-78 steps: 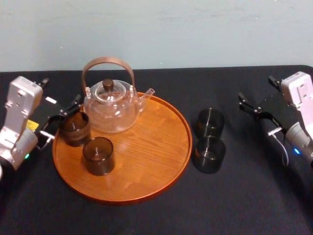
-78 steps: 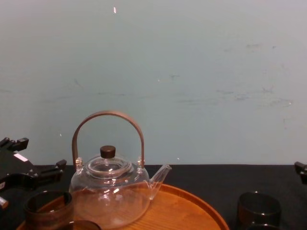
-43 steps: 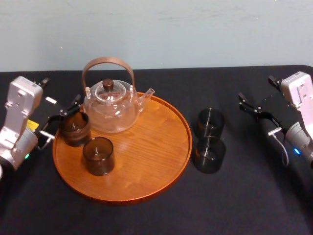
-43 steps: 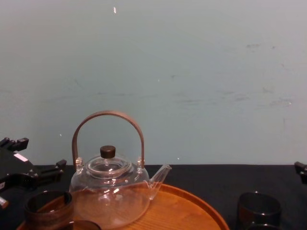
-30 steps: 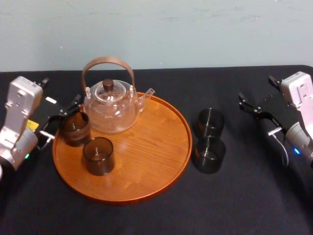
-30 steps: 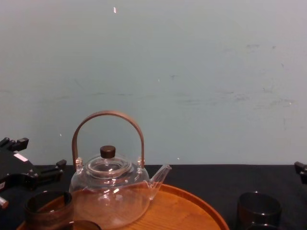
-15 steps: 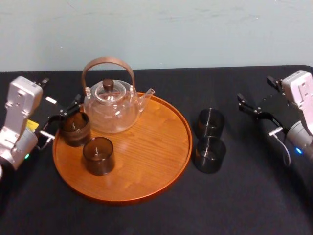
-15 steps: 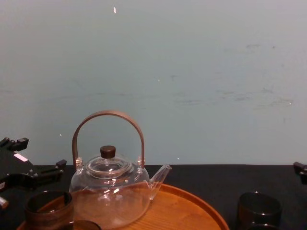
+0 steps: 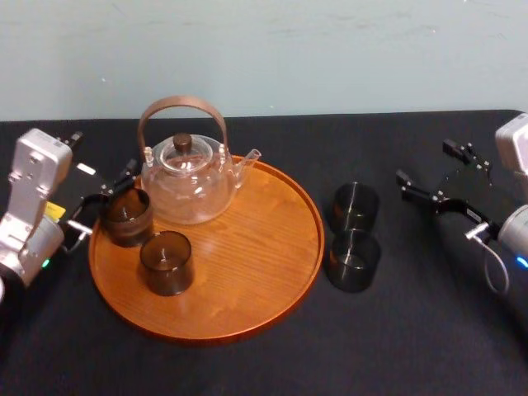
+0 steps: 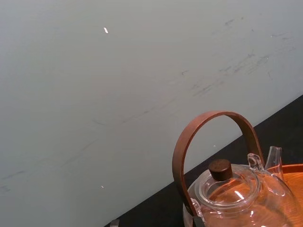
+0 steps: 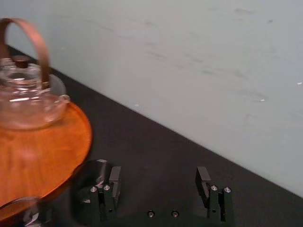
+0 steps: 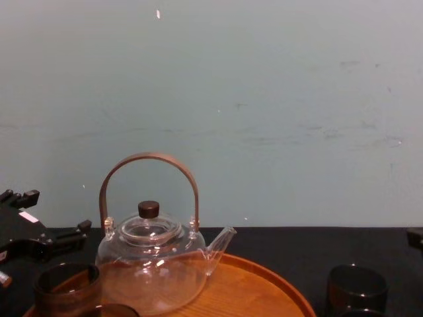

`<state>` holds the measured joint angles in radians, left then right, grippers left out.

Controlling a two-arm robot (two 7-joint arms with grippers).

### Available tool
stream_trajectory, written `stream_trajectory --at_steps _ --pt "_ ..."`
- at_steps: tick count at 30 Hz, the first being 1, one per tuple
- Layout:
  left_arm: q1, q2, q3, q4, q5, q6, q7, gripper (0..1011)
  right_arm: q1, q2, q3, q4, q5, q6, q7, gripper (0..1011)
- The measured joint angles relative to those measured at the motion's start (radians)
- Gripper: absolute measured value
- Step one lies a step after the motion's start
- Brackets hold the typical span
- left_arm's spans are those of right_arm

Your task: Pick up the glass from the table and place it on the tray.

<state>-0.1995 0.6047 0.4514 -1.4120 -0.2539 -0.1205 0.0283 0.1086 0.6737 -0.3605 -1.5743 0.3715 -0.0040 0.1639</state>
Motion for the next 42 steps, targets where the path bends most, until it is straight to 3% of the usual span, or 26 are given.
stream_trajectory --at_steps 11,24,42 --pt "0.0 0.0 0.0 0.0 0.0 0.0 0.0 1001 -0.099 0.067 0.045 -0.103 0.078 0.056 0.129 1002" --pt "0.0 0.0 0.0 0.0 0.0 0.0 0.0 1001 -0.147 0.118 0.058 -0.136 0.106 0.079 0.273 1002" --pt "0.0 0.0 0.0 0.0 0.0 0.0 0.0 1001 -0.156 0.119 0.04 -0.159 0.072 0.09 0.376 1003"
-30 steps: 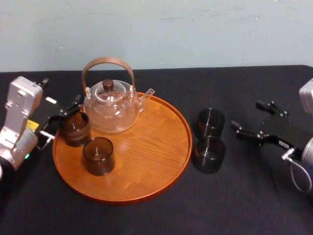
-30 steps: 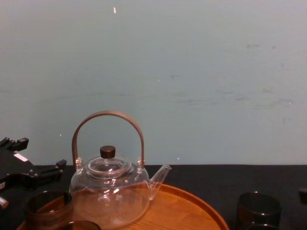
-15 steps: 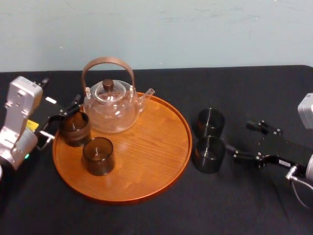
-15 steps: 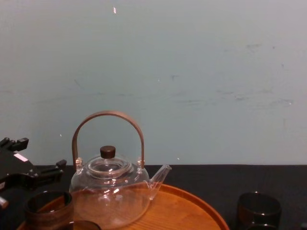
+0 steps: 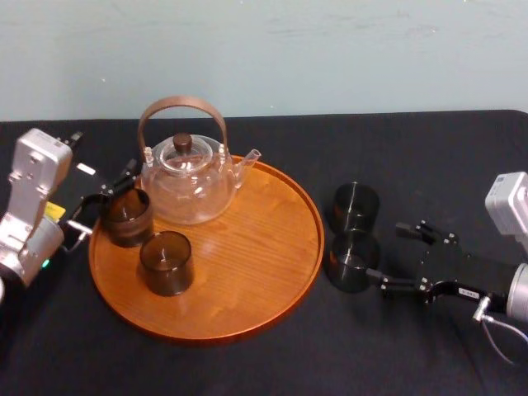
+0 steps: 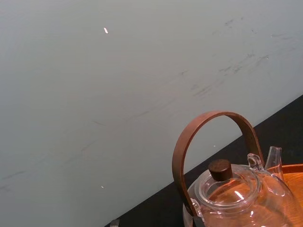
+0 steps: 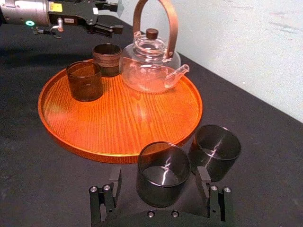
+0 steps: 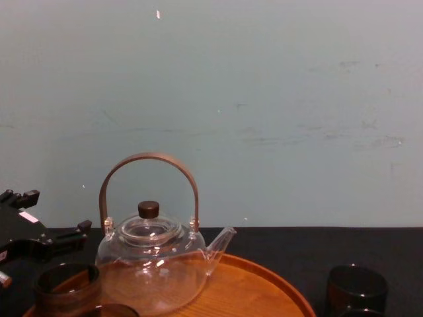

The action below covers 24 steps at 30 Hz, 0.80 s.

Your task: Pick up the glass from the table and place it on the tray.

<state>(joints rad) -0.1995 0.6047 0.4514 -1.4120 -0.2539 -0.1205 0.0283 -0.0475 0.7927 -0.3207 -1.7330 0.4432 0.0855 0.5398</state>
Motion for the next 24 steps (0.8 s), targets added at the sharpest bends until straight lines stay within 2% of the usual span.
stream_trajectory --at_steps 10,18,24 --pt "0.0 0.0 0.0 0.0 0.0 0.0 0.0 1001 0.015 -0.022 -0.012 0.017 -0.014 0.025 0.003 1002" --pt "0.0 0.0 0.0 0.0 0.0 0.0 0.0 1001 0.036 -0.05 -0.021 0.04 -0.003 0.091 -0.015 1003" --pt "0.0 0.0 0.0 0.0 0.0 0.0 0.0 1001 0.053 -0.054 -0.032 0.047 0.007 0.133 -0.015 1002"
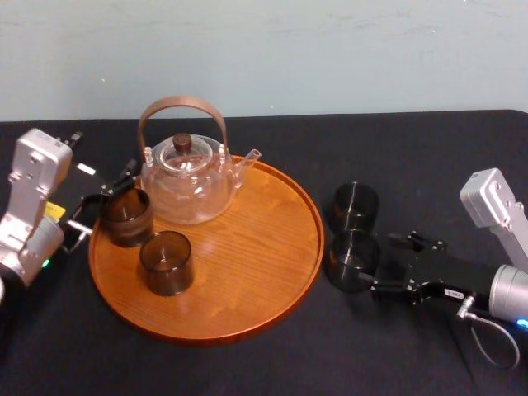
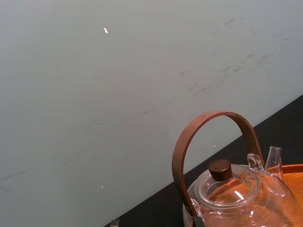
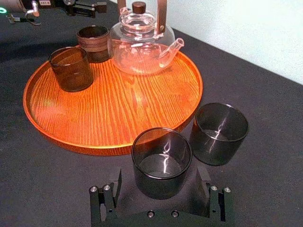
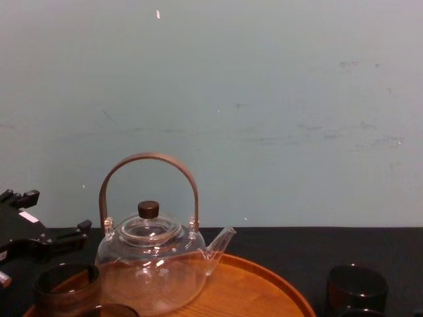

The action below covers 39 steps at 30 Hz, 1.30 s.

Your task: Pick up the glass from the table and place it on the tray.

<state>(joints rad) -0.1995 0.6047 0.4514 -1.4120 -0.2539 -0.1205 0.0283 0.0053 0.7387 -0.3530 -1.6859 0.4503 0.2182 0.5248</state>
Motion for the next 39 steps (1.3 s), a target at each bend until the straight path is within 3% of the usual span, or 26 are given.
stream_trajectory --at_steps 8,17,39 --pt "0.0 0.0 0.0 0.0 0.0 0.0 0.0 1001 0.032 -0.001 -0.025 0.017 0.001 0.029 0.005 1002" --pt "0.0 0.0 0.0 0.0 0.0 0.0 0.0 1001 0.087 -0.033 -0.058 0.064 -0.018 0.048 -0.003 1002" --pt "0.0 0.0 0.0 0.0 0.0 0.0 0.0 1001 0.157 -0.084 -0.107 0.118 -0.055 0.054 -0.001 1002"
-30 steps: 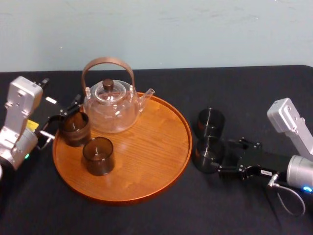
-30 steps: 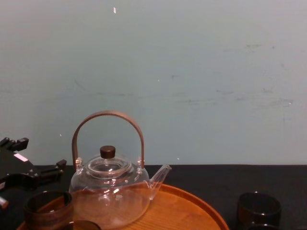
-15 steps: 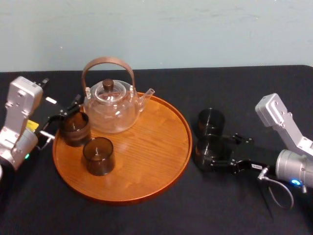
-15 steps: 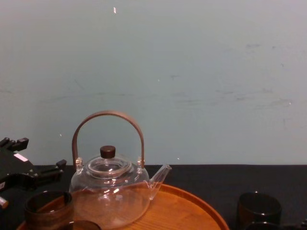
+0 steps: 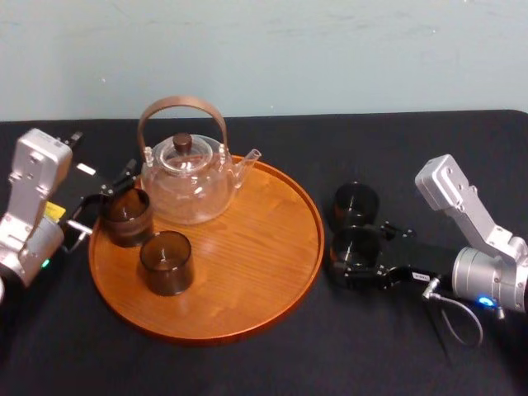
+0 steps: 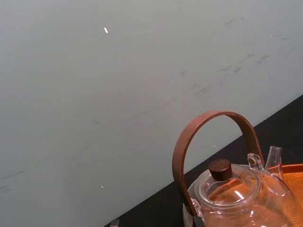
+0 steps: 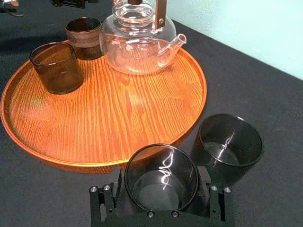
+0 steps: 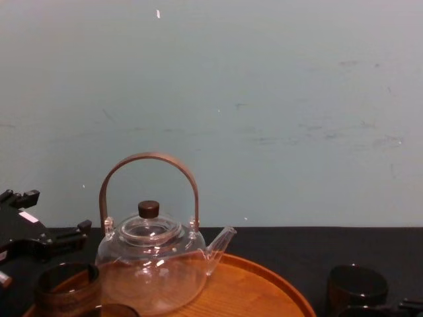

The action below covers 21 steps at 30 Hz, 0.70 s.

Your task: Pick up the glass from the table and place it on the tray.

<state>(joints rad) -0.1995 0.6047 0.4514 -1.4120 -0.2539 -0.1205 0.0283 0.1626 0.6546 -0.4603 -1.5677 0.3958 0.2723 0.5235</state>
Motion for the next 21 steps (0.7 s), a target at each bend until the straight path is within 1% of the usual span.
stream_trajectory --at_steps 4,15,20,21 --pt "0.0 0.0 0.0 0.0 0.0 0.0 0.0 1001 0.001 -0.001 -0.004 -0.001 -0.014 -0.016 -0.002 1003" --pt "0.0 0.0 0.0 0.0 0.0 0.0 0.0 1001 0.001 0.0 -0.003 -0.002 -0.011 -0.014 -0.002 1002" --pt "0.0 0.0 0.0 0.0 0.0 0.0 0.0 1001 0.001 0.0 -0.003 -0.002 -0.01 -0.013 -0.002 904" --pt "0.0 0.0 0.0 0.0 0.0 0.0 0.0 1001 0.001 0.0 -0.002 -0.002 -0.009 -0.013 -0.002 903"
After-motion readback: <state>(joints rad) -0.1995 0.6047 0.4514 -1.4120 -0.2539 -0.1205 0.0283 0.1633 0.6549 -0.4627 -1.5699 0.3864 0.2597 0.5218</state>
